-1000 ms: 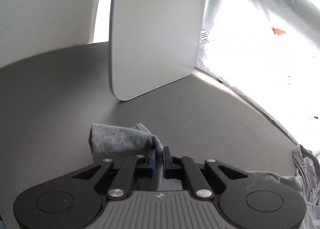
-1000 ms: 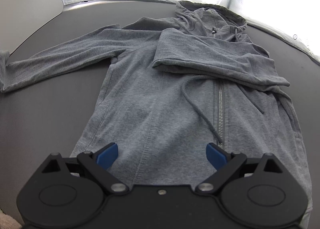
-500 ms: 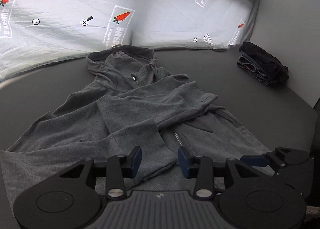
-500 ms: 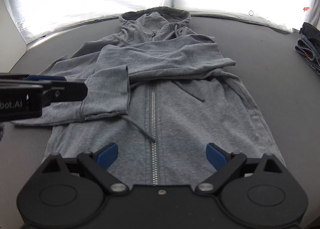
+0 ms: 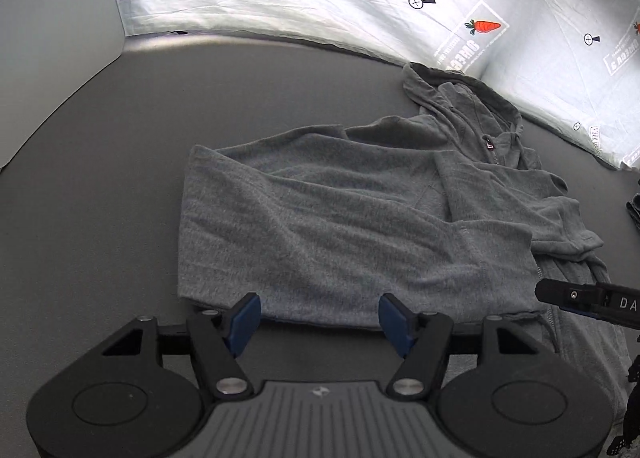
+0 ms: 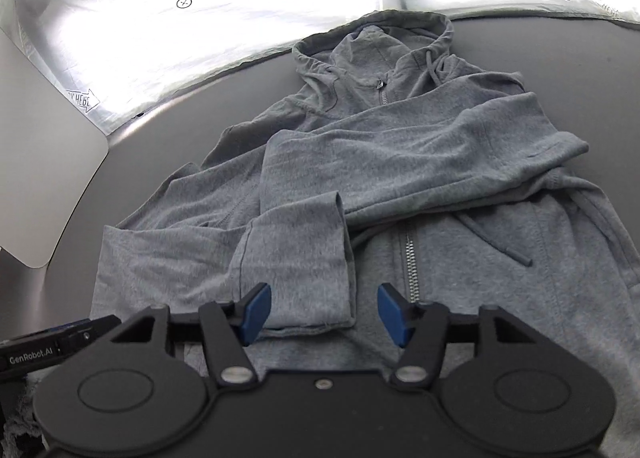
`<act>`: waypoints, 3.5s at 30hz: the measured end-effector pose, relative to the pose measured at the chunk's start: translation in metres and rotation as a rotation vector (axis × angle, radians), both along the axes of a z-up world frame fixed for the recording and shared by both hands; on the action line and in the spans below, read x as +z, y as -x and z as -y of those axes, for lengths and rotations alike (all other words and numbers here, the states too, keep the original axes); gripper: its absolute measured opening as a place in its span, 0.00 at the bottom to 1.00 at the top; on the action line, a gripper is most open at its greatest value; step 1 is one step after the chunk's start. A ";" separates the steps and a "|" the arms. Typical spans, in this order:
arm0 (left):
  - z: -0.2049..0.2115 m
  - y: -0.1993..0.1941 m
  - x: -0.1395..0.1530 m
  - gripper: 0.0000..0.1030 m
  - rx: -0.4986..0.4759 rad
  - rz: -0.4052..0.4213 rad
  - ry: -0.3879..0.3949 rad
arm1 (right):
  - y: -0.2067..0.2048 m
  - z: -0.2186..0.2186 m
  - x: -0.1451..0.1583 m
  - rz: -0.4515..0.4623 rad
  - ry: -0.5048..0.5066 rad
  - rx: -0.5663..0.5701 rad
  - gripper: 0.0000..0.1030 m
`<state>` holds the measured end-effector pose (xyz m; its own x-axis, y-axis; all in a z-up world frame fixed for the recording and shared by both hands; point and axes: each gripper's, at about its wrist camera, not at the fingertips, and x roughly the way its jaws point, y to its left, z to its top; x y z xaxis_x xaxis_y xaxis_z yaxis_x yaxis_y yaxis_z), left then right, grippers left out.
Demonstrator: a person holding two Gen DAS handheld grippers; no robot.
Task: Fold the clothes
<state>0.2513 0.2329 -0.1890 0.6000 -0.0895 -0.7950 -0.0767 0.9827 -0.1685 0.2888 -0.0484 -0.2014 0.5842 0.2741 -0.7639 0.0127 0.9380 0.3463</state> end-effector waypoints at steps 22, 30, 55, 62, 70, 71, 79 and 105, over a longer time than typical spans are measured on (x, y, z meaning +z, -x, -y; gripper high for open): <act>0.087 -0.004 0.032 0.66 0.100 0.095 -0.016 | -0.067 0.182 0.184 0.593 0.253 -0.124 0.05; 0.175 -0.030 0.042 0.71 -0.006 0.133 -0.083 | -0.050 0.327 0.108 0.363 0.242 -0.283 0.05; 0.172 -0.251 -0.025 0.77 -0.042 0.046 -0.078 | -0.057 0.371 0.022 0.188 0.178 -0.525 0.03; 0.169 -0.248 -0.011 0.78 -0.017 0.126 -0.068 | -0.043 0.368 -0.004 0.086 0.112 -0.551 0.31; 0.207 -0.194 0.010 0.82 -0.117 0.170 -0.061 | -0.036 0.354 -0.047 -0.015 0.014 -0.593 0.50; 0.213 -0.191 0.003 0.82 -0.132 0.146 -0.067 | -0.036 0.353 -0.050 -0.011 -0.007 -0.616 0.52; 0.249 -0.170 -0.038 0.91 -0.224 0.053 -0.168 | -0.043 0.337 -0.047 0.025 0.073 -0.621 0.09; 0.081 -0.048 0.033 0.94 0.205 0.036 0.039 | -0.076 -0.006 0.017 0.460 0.506 0.385 0.08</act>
<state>0.2996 0.1521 -0.1556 0.6371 0.0072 -0.7708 -0.2676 0.9398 -0.2124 0.3653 -0.0426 -0.1839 0.8065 0.2047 -0.5547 -0.3865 0.8925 -0.2325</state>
